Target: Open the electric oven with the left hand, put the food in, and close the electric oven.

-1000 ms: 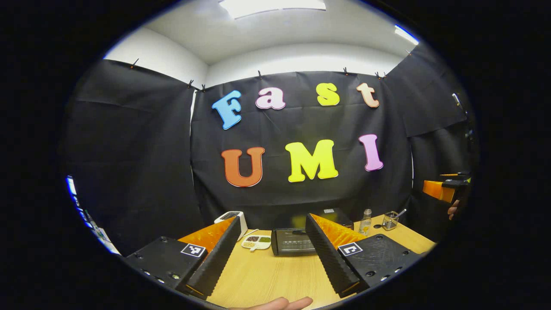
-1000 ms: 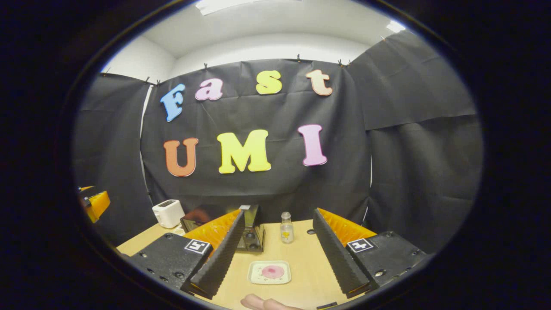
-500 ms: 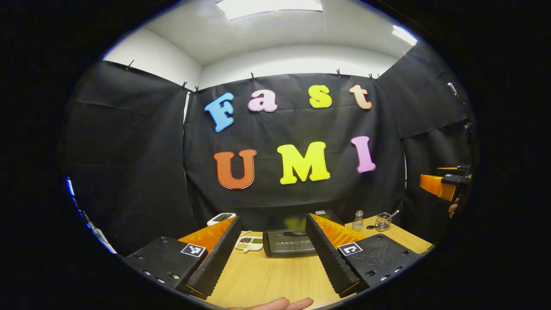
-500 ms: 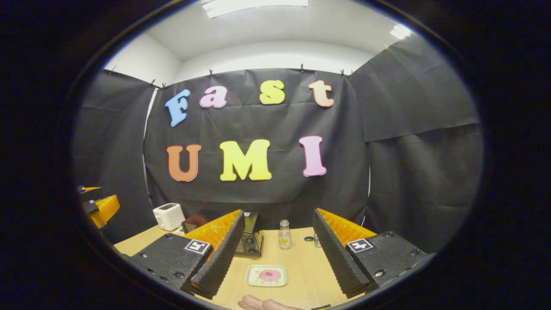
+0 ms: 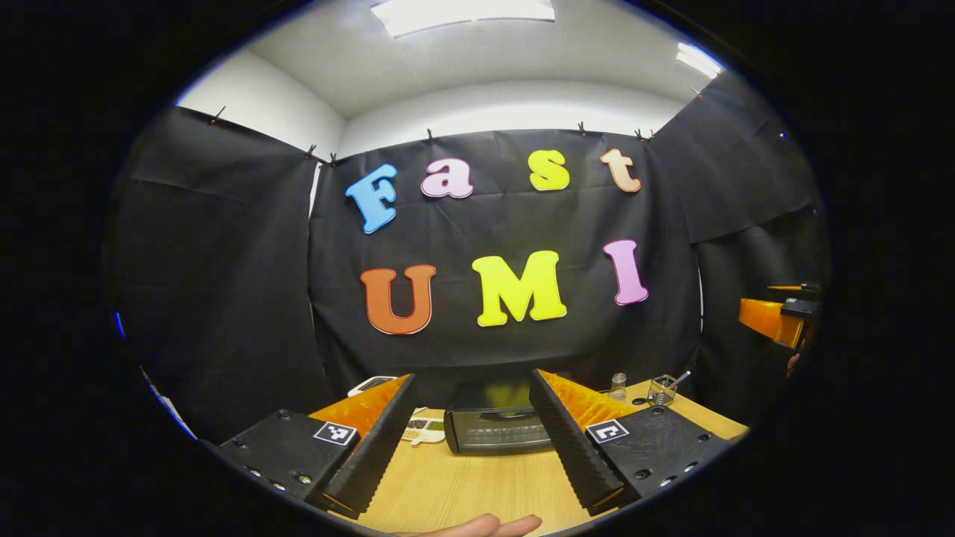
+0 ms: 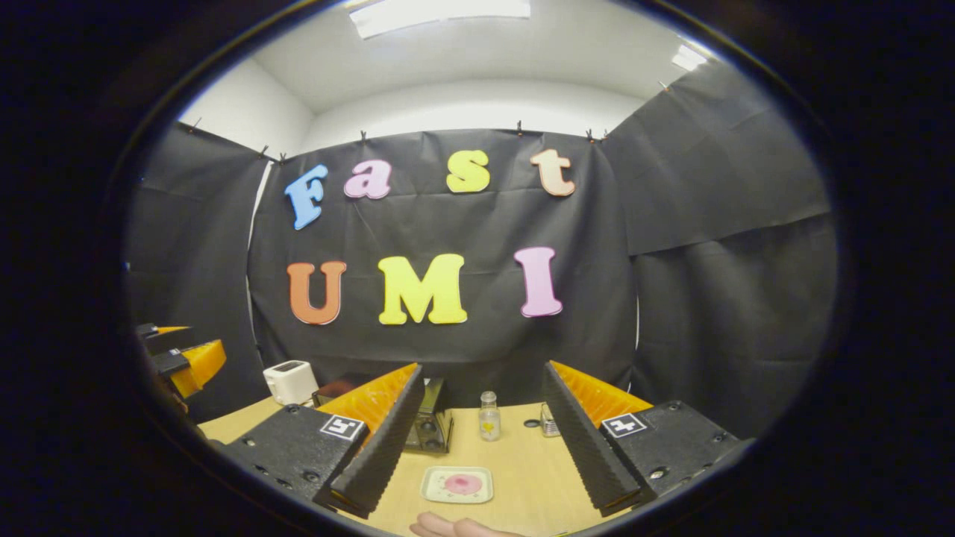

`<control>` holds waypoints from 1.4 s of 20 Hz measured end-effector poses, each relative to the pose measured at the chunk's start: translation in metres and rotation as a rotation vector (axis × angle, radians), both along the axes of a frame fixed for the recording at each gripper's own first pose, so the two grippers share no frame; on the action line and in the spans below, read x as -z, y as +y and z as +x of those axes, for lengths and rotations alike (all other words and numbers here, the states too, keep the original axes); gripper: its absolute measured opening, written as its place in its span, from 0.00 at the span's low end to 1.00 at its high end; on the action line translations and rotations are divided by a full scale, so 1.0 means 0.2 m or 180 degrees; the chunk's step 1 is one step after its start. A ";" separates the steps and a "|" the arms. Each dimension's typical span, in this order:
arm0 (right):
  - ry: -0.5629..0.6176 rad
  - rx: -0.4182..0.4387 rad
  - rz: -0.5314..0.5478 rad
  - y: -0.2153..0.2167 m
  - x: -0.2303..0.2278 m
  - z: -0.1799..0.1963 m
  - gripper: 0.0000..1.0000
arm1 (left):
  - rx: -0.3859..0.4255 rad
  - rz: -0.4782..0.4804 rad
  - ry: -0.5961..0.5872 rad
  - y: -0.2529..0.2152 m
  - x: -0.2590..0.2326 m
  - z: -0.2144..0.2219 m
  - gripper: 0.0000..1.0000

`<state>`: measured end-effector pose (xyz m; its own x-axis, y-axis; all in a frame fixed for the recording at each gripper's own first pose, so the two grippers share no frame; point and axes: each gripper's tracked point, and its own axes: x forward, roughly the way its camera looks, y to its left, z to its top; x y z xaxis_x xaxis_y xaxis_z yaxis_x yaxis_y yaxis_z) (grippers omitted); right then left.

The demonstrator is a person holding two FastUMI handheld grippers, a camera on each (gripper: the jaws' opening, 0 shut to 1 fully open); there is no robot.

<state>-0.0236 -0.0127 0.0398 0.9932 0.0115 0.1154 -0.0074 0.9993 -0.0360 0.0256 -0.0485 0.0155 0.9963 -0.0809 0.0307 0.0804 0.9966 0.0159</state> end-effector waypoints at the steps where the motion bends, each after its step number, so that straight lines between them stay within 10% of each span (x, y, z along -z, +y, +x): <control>1: -0.0011 0.0006 0.0006 0.00 0.00 0.01 0.96 | 0.0039 0.0020 0.0031 -0.03 0.02 0.05 0.95; 19: 0.0165 0.0107 0.0171 -0.32 0.23 0.30 1.00 | 0.0211 0.0297 0.0955 -0.38 0.81 1.08 0.96; 28: 0.0166 0.0303 0.0314 -0.56 0.27 0.39 0.96 | 0.0353 -0.0127 0.1631 -0.48 1.10 1.33 1.00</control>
